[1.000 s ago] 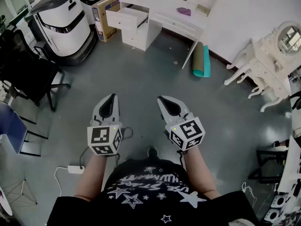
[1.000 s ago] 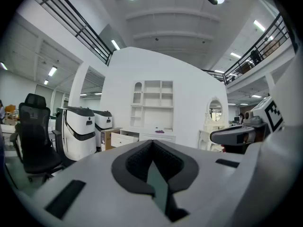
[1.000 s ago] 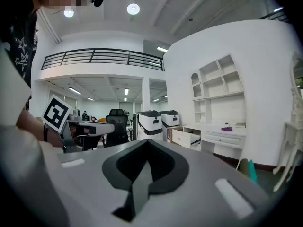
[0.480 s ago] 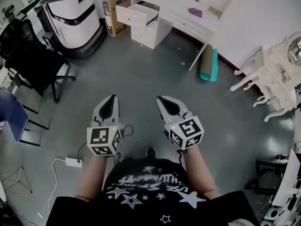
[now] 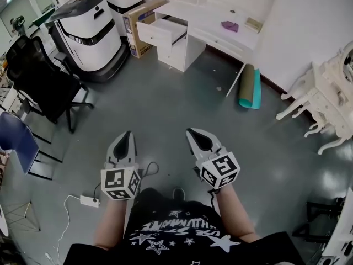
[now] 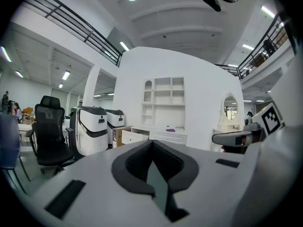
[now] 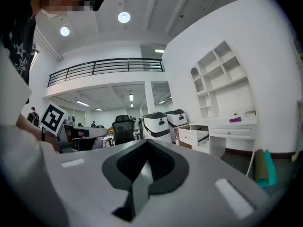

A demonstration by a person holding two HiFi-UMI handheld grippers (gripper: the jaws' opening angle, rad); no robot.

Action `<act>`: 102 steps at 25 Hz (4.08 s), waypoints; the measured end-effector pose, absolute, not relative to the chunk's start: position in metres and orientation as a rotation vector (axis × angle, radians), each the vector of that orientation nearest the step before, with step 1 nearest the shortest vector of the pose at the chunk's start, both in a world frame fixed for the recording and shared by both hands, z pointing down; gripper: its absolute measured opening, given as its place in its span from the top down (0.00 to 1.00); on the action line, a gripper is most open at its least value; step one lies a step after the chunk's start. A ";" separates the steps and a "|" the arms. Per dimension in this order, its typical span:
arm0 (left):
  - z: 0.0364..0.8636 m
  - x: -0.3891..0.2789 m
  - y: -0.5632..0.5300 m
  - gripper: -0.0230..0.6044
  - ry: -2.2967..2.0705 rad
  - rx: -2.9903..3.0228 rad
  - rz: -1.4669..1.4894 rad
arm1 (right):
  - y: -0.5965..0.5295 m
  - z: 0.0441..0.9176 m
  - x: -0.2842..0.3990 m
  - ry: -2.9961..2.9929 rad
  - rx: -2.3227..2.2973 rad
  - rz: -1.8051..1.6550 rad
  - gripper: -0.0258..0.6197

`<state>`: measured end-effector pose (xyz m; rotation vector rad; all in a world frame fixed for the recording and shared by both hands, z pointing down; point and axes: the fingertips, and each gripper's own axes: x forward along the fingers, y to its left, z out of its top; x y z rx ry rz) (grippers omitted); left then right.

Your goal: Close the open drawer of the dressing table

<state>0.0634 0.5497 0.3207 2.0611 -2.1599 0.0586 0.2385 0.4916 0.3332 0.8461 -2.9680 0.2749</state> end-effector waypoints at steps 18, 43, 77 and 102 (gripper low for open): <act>0.339 0.006 0.450 0.95 -2.065 2.089 0.063 | 0.380 0.351 0.192 -2.871 1.031 0.409 0.96; 0.345 -0.162 0.300 0.95 -1.979 2.160 0.037 | 0.247 0.354 0.033 -2.741 1.125 0.328 0.96; 0.331 -0.115 0.049 0.95 -2.113 2.030 0.050 | -0.056 0.354 0.026 -2.922 0.923 0.430 0.96; 0.385 -0.188 -0.122 0.95 -1.859 2.205 0.154 | -0.183 0.392 -0.027 -2.758 1.187 0.435 0.96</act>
